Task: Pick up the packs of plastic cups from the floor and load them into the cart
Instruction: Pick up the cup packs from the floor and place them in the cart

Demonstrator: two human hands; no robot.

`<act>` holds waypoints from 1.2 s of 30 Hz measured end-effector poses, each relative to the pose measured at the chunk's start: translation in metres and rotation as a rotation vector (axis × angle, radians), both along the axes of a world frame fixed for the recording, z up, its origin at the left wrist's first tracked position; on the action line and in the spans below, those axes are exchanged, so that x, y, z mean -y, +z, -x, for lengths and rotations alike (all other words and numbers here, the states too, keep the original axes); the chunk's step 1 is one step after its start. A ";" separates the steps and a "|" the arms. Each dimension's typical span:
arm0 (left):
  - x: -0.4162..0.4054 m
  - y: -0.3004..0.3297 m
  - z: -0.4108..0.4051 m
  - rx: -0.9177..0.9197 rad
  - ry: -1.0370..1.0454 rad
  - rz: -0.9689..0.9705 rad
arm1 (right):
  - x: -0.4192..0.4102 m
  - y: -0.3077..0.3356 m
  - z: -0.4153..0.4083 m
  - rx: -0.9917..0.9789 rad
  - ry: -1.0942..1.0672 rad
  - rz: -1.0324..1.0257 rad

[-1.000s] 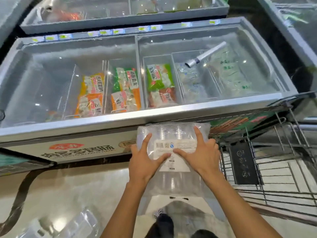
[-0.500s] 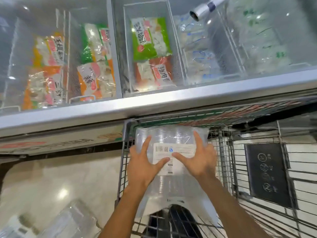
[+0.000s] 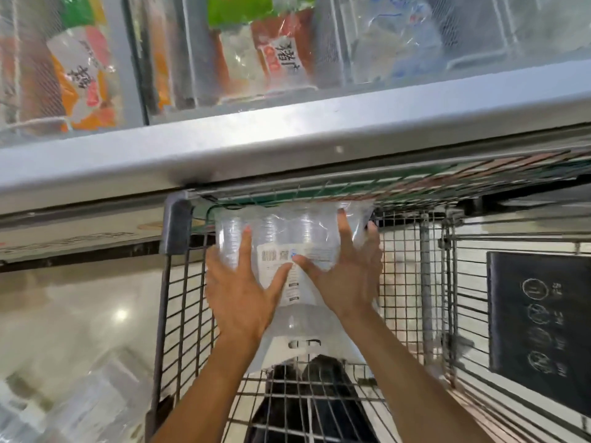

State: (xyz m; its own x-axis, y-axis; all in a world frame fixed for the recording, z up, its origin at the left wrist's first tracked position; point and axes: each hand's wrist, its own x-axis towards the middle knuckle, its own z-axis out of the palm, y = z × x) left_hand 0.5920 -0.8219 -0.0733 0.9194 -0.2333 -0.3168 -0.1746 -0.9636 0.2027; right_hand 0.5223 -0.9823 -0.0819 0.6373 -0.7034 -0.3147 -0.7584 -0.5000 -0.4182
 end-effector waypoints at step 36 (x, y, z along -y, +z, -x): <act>-0.414 0.210 0.063 0.368 0.656 0.242 | -0.322 0.247 -0.080 0.446 0.778 0.083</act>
State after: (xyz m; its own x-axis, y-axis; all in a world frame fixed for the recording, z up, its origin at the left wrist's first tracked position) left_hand 0.5290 -0.4077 0.1369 0.9289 0.3696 0.0244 0.3179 -0.8293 0.4596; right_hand 0.6023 -0.6601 0.1647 0.9936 -0.0316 0.1084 0.0311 -0.8462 -0.5319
